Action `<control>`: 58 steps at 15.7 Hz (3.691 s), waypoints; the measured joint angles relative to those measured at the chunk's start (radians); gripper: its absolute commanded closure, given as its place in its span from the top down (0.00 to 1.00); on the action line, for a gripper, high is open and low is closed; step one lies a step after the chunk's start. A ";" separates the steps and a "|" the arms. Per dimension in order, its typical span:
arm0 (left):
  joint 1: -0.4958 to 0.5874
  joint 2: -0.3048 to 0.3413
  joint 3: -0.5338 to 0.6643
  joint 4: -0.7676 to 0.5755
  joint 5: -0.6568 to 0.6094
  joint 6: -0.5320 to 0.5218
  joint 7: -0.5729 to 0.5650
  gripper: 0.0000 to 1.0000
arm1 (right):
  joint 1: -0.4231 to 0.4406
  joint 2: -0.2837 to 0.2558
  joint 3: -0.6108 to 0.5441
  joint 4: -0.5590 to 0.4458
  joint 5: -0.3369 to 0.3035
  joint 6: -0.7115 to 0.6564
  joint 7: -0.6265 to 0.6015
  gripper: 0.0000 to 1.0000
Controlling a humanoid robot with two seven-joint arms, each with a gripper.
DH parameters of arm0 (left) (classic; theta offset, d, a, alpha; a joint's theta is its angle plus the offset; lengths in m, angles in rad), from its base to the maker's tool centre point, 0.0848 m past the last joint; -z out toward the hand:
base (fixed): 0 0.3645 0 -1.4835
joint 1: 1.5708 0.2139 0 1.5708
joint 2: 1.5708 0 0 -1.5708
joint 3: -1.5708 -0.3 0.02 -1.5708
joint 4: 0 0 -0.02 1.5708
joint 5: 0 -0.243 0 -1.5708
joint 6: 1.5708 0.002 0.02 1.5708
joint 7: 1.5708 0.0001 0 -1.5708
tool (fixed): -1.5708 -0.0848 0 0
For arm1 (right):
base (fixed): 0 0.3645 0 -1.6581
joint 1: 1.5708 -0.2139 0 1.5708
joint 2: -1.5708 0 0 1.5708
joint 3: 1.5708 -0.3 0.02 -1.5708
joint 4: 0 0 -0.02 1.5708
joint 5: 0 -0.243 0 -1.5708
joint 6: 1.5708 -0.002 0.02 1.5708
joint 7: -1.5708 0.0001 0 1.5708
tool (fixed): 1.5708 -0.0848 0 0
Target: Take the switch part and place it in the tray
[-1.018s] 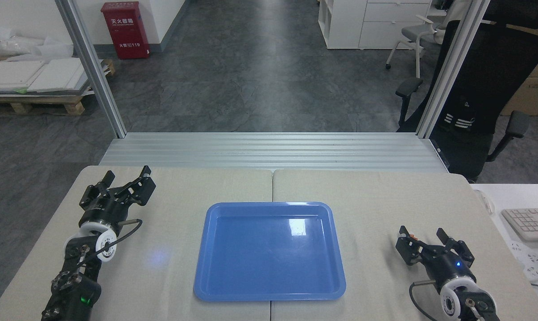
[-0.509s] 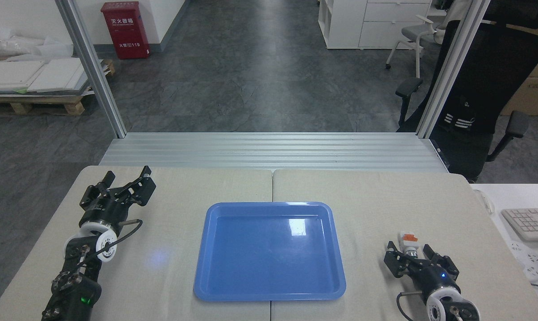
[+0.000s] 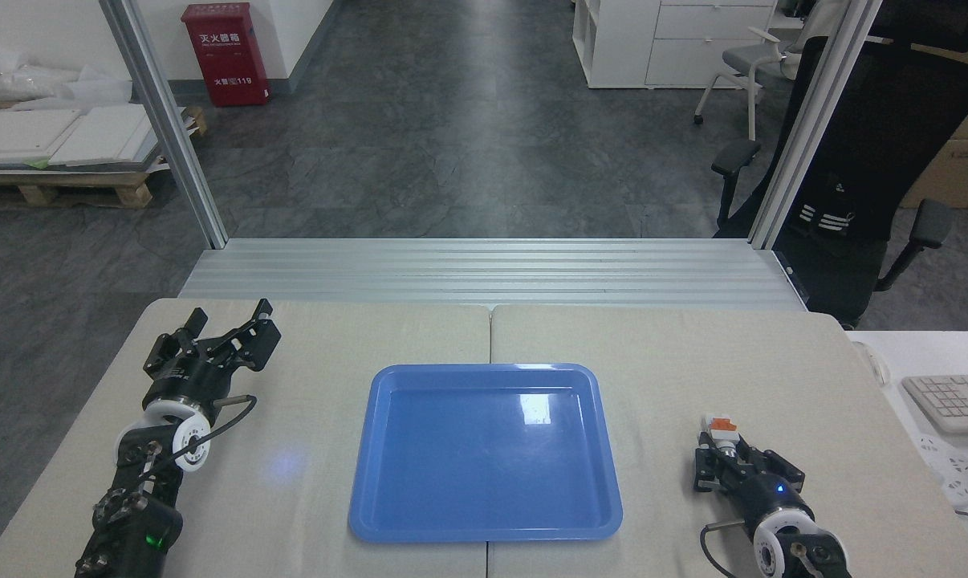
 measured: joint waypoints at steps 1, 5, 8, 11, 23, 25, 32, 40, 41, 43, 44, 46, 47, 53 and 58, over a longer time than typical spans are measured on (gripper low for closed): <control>0.000 0.000 0.000 0.000 0.000 0.000 0.000 1.00 | -0.004 -0.002 0.007 0.000 0.001 0.003 0.011 0.11; 0.000 0.000 0.000 0.000 0.000 0.000 0.000 1.00 | -0.012 0.001 -0.006 -0.009 -0.008 0.010 0.052 0.03; 0.000 0.000 0.000 0.000 0.000 0.000 0.000 1.00 | -0.020 0.009 -0.088 -0.108 -0.017 0.009 0.057 0.03; 0.000 0.000 0.000 0.000 0.000 0.000 0.000 1.00 | -0.073 0.031 -0.067 -0.253 -0.005 0.021 0.110 0.04; 0.000 0.000 0.000 0.000 0.000 0.000 0.000 1.00 | -0.085 0.416 0.301 -0.274 0.400 0.188 0.416 0.06; 0.000 0.000 0.000 0.000 0.000 0.000 0.001 1.00 | -0.068 0.391 0.300 -0.268 0.403 0.205 0.427 0.06; 0.000 0.000 0.000 0.000 0.000 0.000 0.001 1.00 | -0.047 0.378 0.269 -0.216 0.399 0.286 0.441 0.33; 0.000 0.000 0.000 0.000 0.000 0.000 0.001 1.00 | -0.060 0.374 0.220 -0.221 0.307 0.303 0.424 0.99; 0.000 0.000 0.000 0.000 0.000 0.000 0.000 1.00 | -0.065 0.374 0.189 -0.234 0.276 0.299 0.405 0.99; 0.000 0.000 0.000 0.000 0.000 0.000 0.000 1.00 | -0.097 0.374 0.103 -0.265 0.208 0.271 0.337 0.99; 0.000 0.000 0.001 0.000 0.000 0.001 0.000 1.00 | -0.120 0.367 0.058 -0.274 0.189 0.249 0.297 0.99; 0.000 0.000 0.000 0.000 0.000 0.001 0.000 1.00 | -0.148 0.329 -0.061 -0.281 0.166 0.166 0.224 0.99; 0.000 0.000 0.001 0.000 0.000 0.001 0.000 1.00 | -0.155 0.299 -0.128 -0.280 0.151 0.096 0.189 0.99; 0.000 0.000 0.000 0.000 0.000 0.000 0.000 1.00 | -0.122 0.060 -0.345 -0.186 0.012 -0.211 0.116 0.99; 0.000 0.000 0.000 0.000 0.000 0.000 0.000 1.00 | -0.085 0.045 -0.342 -0.177 -0.001 -0.237 0.105 0.99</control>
